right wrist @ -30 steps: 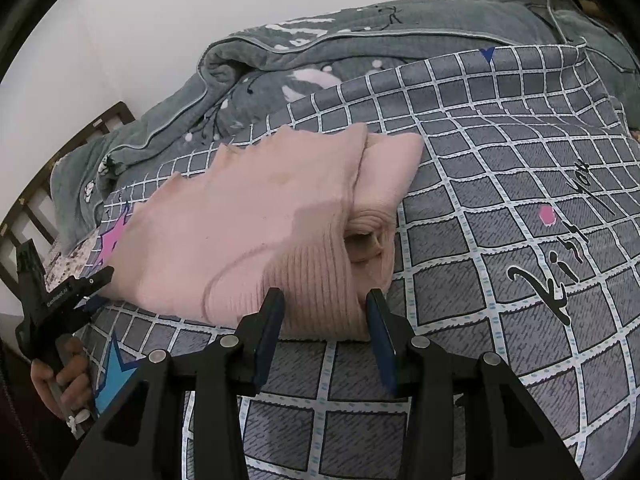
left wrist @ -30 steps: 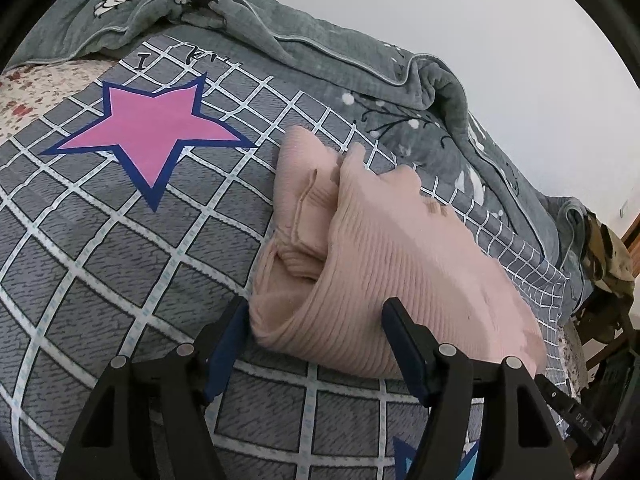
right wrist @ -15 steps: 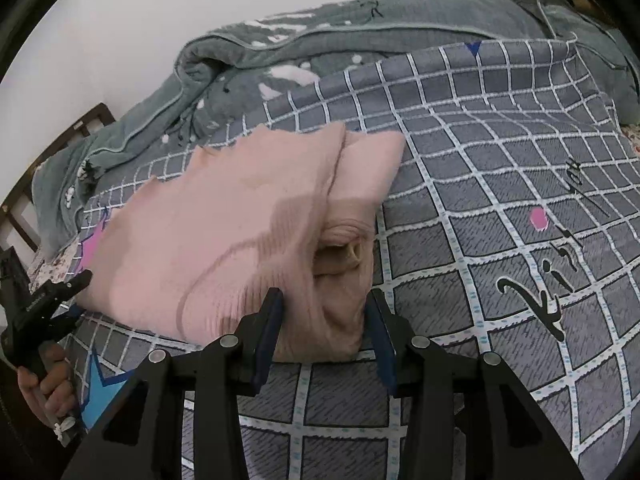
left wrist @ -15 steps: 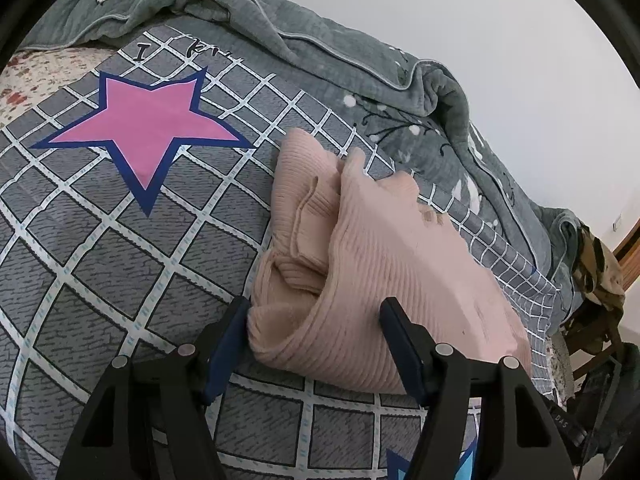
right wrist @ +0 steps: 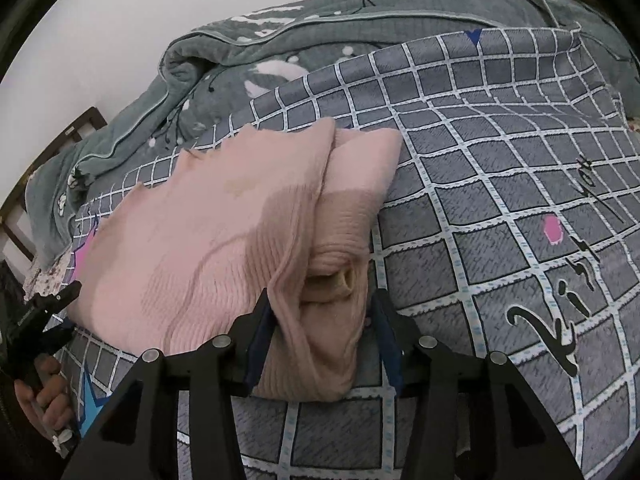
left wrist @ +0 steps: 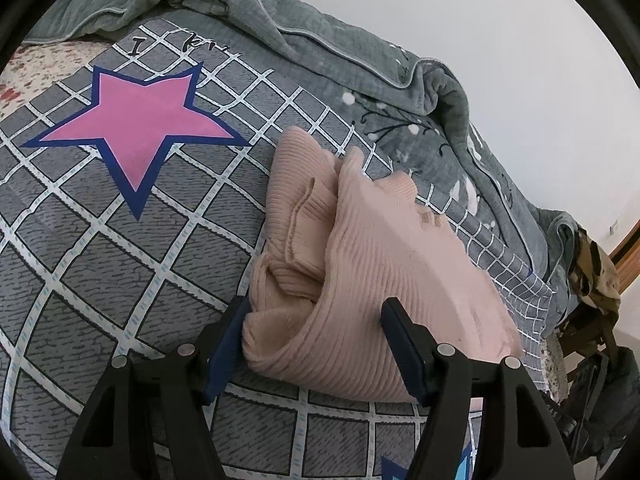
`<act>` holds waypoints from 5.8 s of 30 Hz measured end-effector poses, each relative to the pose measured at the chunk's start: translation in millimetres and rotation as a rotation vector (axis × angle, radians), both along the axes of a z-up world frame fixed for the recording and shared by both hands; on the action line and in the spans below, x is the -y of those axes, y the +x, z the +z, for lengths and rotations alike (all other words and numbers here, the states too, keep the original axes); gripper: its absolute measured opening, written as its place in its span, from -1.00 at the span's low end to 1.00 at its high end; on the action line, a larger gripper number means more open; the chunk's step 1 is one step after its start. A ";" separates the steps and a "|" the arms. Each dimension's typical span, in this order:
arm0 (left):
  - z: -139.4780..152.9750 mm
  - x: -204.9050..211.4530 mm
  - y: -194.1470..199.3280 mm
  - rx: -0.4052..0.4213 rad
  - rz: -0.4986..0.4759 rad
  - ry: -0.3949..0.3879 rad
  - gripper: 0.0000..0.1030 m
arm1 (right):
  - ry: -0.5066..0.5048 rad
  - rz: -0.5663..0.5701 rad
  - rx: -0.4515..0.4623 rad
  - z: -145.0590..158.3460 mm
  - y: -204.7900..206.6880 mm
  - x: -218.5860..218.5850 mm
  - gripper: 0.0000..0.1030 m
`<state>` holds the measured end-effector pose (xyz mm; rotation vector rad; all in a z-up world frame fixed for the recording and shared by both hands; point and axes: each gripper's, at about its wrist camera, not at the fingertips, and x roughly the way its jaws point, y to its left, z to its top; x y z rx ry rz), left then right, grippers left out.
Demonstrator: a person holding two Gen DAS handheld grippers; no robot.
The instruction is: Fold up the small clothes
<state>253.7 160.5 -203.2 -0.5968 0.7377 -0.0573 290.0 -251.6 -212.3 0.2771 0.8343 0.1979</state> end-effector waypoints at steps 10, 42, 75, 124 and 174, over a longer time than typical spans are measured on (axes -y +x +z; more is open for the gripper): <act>-10.0 -9.2 1.4 -0.023 0.006 -0.087 -0.33 | 0.032 0.024 -0.005 -0.9 -3.5 3.6 -0.13; -2.4 2.3 -21.3 -0.005 0.034 -0.101 -0.74 | 0.186 0.086 0.081 14.0 -23.6 13.6 -0.80; 1.5 15.5 -145.7 0.040 -0.054 0.054 -0.01 | -0.071 -0.019 0.240 60.7 -156.8 37.8 -0.71; -1.1 59.8 -85.5 0.060 -0.077 0.219 0.33 | -0.325 0.139 0.307 0.9 -132.0 -134.4 -0.36; 84.5 330.6 -44.8 -0.080 -0.289 0.308 -0.64 | 0.048 -0.107 0.305 49.7 -158.0 148.4 -0.12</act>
